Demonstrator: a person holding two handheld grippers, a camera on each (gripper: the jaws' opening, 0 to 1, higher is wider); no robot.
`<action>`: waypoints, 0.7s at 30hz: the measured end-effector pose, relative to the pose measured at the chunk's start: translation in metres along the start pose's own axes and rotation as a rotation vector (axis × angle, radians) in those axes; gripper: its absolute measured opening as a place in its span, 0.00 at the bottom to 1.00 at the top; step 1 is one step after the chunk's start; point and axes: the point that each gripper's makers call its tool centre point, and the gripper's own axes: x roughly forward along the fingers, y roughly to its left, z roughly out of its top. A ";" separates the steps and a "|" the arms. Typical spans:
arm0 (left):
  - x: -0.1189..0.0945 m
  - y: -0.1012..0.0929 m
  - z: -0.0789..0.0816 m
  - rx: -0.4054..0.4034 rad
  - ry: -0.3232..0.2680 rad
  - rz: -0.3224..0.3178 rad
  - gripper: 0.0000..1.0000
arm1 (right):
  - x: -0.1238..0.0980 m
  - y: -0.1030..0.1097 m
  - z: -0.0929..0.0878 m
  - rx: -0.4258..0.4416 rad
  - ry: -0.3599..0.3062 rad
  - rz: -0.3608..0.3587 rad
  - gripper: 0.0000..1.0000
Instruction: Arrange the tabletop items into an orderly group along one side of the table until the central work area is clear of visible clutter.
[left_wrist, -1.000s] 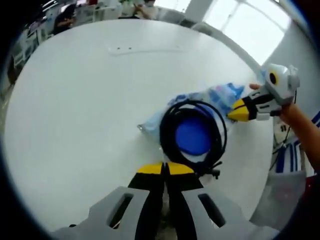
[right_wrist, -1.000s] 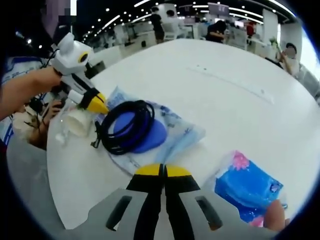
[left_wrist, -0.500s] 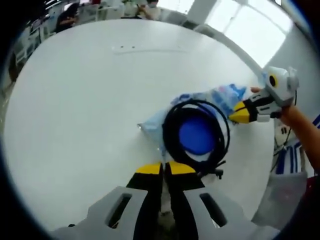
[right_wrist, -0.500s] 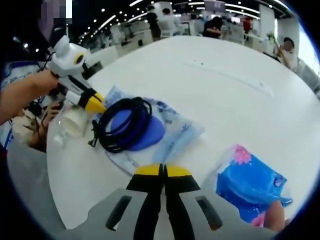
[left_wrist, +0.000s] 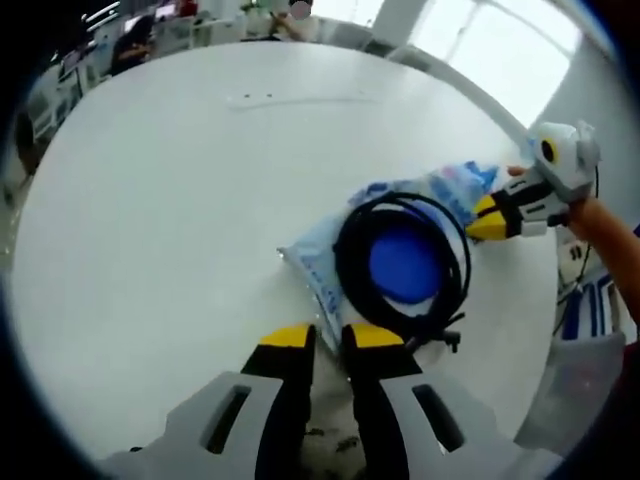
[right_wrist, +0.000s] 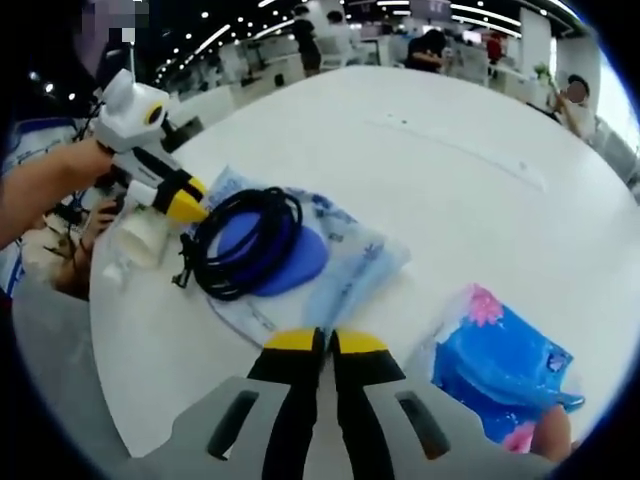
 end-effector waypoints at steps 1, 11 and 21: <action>0.000 0.000 0.000 0.002 0.000 0.000 0.11 | 0.000 0.000 0.000 -0.002 0.001 -0.004 0.07; -0.002 -0.001 0.000 0.035 -0.009 0.017 0.13 | 0.000 0.001 -0.001 -0.032 0.016 -0.028 0.09; -0.003 0.001 -0.001 0.021 -0.030 0.011 0.16 | -0.006 0.000 0.004 -0.039 -0.009 -0.046 0.11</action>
